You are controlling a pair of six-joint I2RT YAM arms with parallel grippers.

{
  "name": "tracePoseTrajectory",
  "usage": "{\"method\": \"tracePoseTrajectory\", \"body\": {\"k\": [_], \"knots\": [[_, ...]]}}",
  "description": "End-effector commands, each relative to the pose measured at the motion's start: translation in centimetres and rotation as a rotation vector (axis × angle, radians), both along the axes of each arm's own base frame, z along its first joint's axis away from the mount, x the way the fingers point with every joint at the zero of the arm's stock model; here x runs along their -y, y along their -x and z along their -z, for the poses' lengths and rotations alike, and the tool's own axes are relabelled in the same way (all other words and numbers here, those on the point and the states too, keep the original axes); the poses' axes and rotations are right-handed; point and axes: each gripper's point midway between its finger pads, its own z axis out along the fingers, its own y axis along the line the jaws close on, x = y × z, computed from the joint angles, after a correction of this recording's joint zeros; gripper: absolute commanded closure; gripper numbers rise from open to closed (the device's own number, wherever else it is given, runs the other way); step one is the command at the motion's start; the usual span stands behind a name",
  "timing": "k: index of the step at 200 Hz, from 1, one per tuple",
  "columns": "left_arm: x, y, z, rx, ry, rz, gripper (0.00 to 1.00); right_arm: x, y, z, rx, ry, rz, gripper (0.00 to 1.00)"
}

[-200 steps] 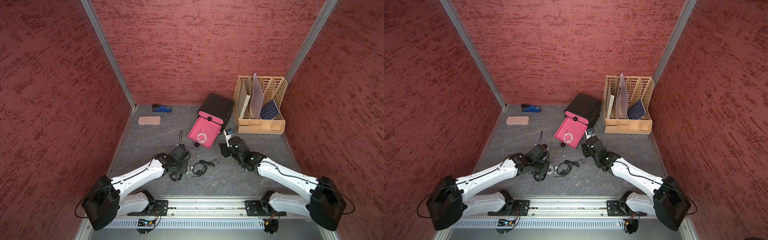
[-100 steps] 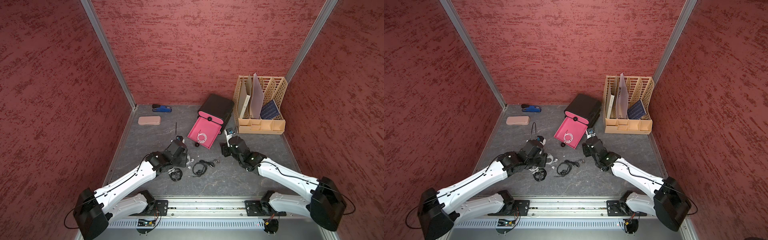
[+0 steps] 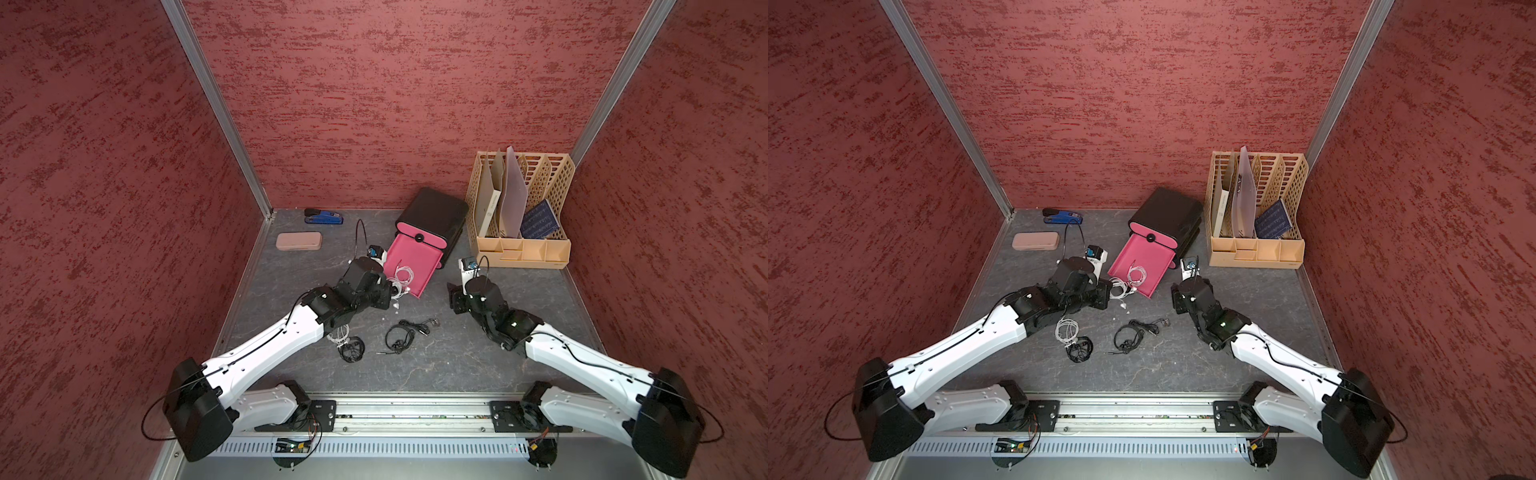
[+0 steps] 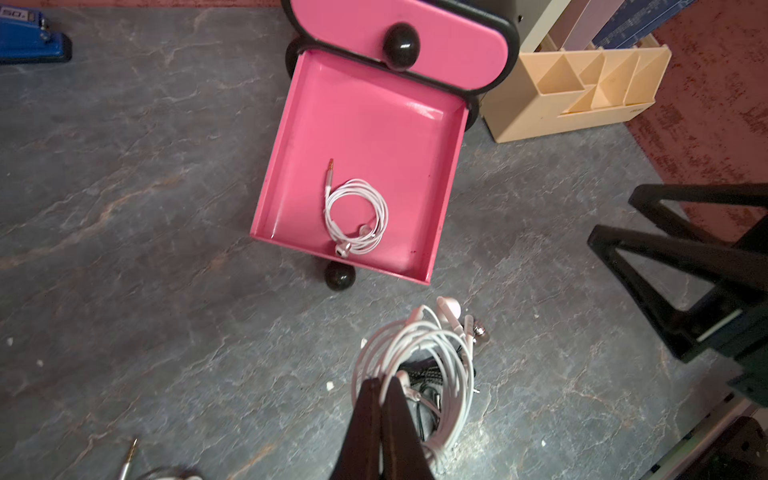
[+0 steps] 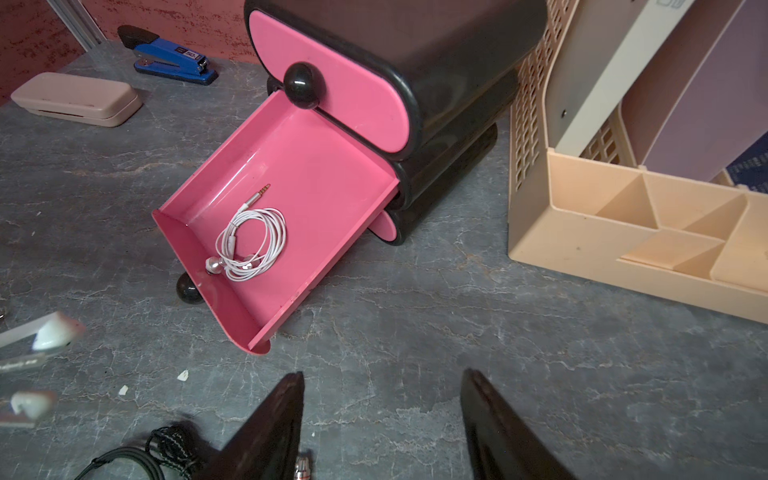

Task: Place the wired earphones into the drawer by color
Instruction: Place the wired earphones in the drawer.

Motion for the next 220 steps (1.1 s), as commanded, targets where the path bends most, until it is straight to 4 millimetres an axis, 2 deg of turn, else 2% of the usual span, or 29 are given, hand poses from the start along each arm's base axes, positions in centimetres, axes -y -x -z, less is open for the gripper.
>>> {"method": "tracePoseTrajectory", "body": {"k": [1,66,164,220], "knots": [[1.8,-2.2,-2.3,0.083,0.060,0.034,1.00,0.9,-0.3,-1.1,0.049,-0.022,0.052,0.35],[3.8,-7.4,-2.6,0.128,0.145,0.048,1.00,1.5,-0.1,-1.6,0.072,-0.027,0.069,0.35],[6.0,-13.8,2.5,0.057,0.226,0.080,1.00,1.3,-0.3,-1.4,0.068,-0.021,0.066,0.35],[5.0,-17.2,5.6,0.018,0.240,0.041,1.00,1.1,-0.4,-1.1,0.062,-0.018,0.060,0.35]]}}
